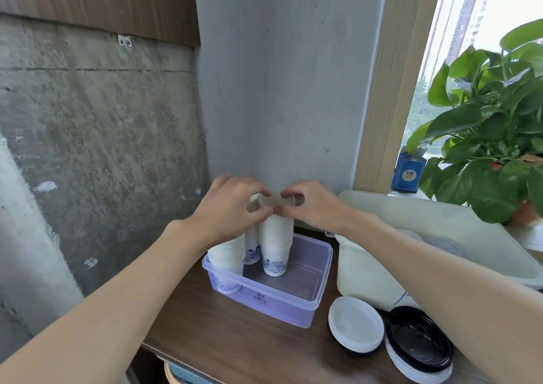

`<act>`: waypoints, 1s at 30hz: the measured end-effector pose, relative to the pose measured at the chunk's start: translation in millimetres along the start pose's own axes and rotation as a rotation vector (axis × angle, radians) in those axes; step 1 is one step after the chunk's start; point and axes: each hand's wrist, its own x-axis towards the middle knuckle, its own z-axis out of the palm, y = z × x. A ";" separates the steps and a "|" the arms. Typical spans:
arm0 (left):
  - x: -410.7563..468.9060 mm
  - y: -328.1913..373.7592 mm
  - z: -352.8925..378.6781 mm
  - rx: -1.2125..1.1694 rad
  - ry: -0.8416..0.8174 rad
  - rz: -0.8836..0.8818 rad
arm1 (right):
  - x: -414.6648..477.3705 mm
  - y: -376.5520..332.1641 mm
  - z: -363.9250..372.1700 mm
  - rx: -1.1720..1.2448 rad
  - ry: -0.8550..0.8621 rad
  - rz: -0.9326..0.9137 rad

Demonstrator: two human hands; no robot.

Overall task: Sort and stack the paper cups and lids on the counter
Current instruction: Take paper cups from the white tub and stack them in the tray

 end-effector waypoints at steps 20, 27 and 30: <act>-50.8 14.8 -9.4 -0.012 0.056 0.119 | -34.7 -17.1 14.6 -0.050 0.296 -0.037; -103.4 22.1 16.4 -0.004 0.034 0.082 | -104.3 -9.0 43.1 -0.055 -0.142 0.016; -113.9 18.0 36.1 -0.051 -0.122 -0.106 | -113.2 -2.1 47.6 -0.095 -0.139 0.026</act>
